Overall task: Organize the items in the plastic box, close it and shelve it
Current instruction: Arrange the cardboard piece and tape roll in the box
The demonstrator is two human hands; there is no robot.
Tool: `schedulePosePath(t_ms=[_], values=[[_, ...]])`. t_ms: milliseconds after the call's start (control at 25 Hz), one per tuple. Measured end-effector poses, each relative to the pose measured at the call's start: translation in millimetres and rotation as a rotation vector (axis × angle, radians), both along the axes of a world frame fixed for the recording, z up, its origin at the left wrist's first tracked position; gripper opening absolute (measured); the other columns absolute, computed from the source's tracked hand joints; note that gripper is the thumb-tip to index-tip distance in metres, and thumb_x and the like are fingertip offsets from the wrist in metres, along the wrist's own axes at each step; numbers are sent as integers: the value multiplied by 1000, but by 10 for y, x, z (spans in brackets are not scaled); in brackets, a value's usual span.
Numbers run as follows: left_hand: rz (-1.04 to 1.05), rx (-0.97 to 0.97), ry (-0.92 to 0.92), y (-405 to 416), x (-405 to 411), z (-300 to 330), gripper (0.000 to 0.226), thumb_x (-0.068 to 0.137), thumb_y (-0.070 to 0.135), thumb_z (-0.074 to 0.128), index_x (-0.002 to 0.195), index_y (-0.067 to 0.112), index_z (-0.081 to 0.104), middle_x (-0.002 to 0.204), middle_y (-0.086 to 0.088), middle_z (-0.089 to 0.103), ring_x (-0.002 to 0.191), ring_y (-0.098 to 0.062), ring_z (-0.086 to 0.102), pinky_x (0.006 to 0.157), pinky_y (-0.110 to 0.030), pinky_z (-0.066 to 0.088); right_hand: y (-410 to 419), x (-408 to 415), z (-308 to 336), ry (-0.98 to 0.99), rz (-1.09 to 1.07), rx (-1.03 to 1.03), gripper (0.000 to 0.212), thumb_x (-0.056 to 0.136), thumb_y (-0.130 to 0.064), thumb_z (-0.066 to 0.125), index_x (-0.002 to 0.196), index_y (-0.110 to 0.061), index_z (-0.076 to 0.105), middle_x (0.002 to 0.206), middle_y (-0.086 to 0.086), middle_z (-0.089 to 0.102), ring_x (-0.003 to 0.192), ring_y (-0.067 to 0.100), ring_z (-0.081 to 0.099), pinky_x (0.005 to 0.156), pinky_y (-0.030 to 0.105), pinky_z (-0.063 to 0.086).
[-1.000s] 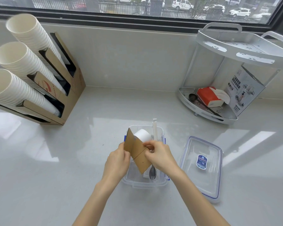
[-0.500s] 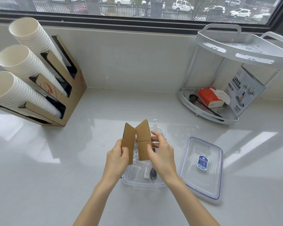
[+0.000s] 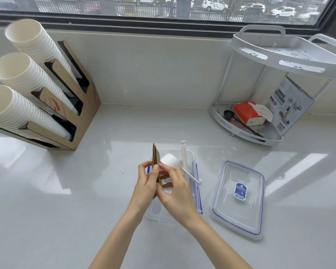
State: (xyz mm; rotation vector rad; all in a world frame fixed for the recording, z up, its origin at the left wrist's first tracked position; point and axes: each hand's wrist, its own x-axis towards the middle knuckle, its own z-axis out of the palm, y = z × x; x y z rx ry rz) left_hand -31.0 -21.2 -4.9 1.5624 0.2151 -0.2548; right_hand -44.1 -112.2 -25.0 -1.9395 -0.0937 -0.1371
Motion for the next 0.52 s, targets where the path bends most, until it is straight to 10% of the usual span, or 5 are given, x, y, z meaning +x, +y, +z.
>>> schedulePosePath(t_ms=[240, 400, 520], values=[[49, -51, 3, 39, 11, -41, 28, 90, 41, 37, 108, 19, 41, 91, 1, 67, 92, -21, 66, 66, -25, 49, 25, -34, -9, -16, 60, 40, 40, 80, -15, 59, 119, -23, 55, 105, -13, 53, 91, -7, 57, 85, 21, 53], [60, -90, 27, 76, 30, -35, 15, 87, 40, 45, 95, 27, 45, 93, -4, 67, 88, -26, 67, 52, -20, 49, 0, -19, -5, 25, 117, 45, 42, 78, -26, 58, 112, -48, 45, 107, -21, 49, 95, -7, 55, 87, 21, 52], [60, -121, 40, 127, 34, -75, 30, 77, 46, 55, 98, 27, 46, 105, -10, 65, 99, -31, 65, 78, -43, 56, -59, -1, -17, 107, 197, 26, 52, 80, -22, 64, 121, -44, 42, 118, -7, 51, 99, -13, 50, 85, 11, 49]])
